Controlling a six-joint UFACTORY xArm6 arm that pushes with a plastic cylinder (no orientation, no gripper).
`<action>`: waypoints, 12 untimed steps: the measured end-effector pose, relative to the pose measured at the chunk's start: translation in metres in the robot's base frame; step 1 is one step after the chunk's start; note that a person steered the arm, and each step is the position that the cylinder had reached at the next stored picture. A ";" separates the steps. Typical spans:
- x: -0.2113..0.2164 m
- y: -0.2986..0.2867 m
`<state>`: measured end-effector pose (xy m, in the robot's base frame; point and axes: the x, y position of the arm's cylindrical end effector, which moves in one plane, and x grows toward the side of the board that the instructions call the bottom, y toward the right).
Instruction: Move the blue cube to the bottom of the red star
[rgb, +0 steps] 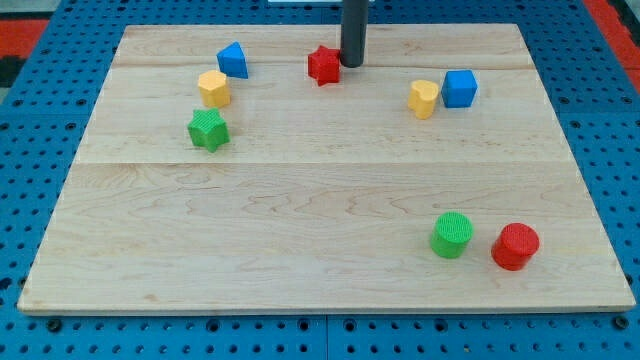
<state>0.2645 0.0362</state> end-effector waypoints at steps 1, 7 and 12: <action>0.002 0.003; 0.084 0.055; 0.053 0.014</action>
<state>0.3179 0.0498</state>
